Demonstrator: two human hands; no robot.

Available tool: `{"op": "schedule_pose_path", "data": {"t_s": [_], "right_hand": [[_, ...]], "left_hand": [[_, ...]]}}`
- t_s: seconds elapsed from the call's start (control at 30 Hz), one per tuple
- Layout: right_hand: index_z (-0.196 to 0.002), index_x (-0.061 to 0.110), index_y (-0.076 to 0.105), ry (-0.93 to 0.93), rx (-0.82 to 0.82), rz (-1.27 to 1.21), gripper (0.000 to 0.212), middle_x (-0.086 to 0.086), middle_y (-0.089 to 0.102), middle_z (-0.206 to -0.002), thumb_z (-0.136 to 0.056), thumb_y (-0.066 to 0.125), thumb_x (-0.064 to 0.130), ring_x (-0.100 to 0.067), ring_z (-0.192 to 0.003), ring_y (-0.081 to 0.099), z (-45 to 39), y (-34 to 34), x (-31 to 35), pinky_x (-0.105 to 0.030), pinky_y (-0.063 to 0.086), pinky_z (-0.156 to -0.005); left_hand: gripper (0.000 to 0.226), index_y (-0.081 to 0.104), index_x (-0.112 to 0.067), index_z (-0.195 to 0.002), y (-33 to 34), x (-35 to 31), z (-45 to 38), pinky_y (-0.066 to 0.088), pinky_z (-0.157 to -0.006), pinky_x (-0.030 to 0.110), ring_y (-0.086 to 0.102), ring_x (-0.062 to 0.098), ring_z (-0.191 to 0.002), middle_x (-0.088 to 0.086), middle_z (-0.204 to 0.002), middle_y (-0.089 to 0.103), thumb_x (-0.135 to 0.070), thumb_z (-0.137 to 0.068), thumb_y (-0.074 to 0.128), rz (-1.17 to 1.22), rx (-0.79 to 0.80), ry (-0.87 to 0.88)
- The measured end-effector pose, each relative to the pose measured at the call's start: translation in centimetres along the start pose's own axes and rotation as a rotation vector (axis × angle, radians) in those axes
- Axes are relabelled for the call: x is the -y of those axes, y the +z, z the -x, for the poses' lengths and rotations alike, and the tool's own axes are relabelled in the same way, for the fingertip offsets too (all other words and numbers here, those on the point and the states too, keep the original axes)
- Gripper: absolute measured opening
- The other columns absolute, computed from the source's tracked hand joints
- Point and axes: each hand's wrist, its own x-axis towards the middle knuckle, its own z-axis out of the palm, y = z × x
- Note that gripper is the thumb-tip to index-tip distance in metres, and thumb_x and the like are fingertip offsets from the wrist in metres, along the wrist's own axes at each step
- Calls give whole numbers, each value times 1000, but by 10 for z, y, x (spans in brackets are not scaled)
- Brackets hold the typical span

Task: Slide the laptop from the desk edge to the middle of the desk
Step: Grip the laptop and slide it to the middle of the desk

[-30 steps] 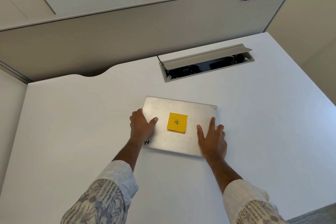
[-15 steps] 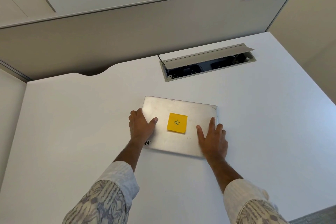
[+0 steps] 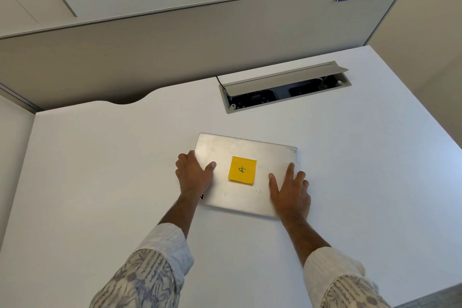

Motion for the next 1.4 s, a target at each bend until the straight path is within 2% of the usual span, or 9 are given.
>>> {"op": "schedule_pose_path", "data": {"t_s": [0.23, 0.57, 0.77, 0.9, 1.0, 1.17, 1.4], "right_hand": [[-154, 13, 25, -6, 19, 41, 77, -14, 47, -124, -99, 30, 66, -27, -102, 54, -1, 1, 1, -36, 51, -62], [-156, 11, 23, -6, 38, 51, 79, -14, 47, -124, -99, 29, 66, -28, -102, 53, 0, -1, 3, -37, 52, -64], [-157, 13, 21, -31, 49, 52, 80, -13, 45, -124, -99, 29, 67, -28, -102, 52, 0, -4, -2, -37, 52, -64], [-157, 13, 22, -32, 49, 64, 80, -13, 45, -124, -98, 30, 67, -27, -100, 52, 0, -6, -3, -35, 49, -60], [-157, 13, 23, -30, 38, 58, 80, -13, 46, -122, -98, 30, 67, -28, -98, 53, 1, -5, -2, -33, 44, -58], [-155, 13, 25, -25, 25, 6, 79, -14, 45, -123, -98, 32, 66, -29, -100, 54, 0, -3, -3, -36, 52, -63], [-155, 14, 27, 10, -22, -119, 74, -16, 40, -118, -99, 33, 62, -32, -100, 55, 2, 5, -3, -39, 53, -64]], "left_hand": [[52, 50, -7, -120, 0, -6, 3, 34, -103, 46, 41, 33, -120, 12, -122, 44, -43, -87, 69, -37, -14, -2], [48, 51, -6, -116, 1, -10, 7, 35, -103, 47, 42, 34, -120, 13, -122, 45, -44, -90, 64, -116, -24, 9], [63, 43, -5, -134, 2, -12, 12, 38, -101, 48, 41, 34, -123, 14, -129, 44, -51, -93, 56, -215, -19, 8], [70, 44, -7, -134, 4, -16, 14, 41, -98, 48, 43, 35, -120, 14, -129, 44, -61, -90, 53, -222, -40, -22], [73, 45, -10, -132, 4, -21, 12, 41, -96, 48, 43, 36, -120, 14, -127, 45, -65, -86, 58, -192, -34, -76], [80, 45, -12, -132, 1, -26, 5, 40, -99, 48, 43, 37, -120, 14, -127, 45, -65, -77, 68, -119, -9, -160], [86, 42, -16, -136, 0, -21, -1, 40, -104, 49, 43, 37, -127, 15, -133, 47, -61, -71, 76, 62, 5, -233]]}}
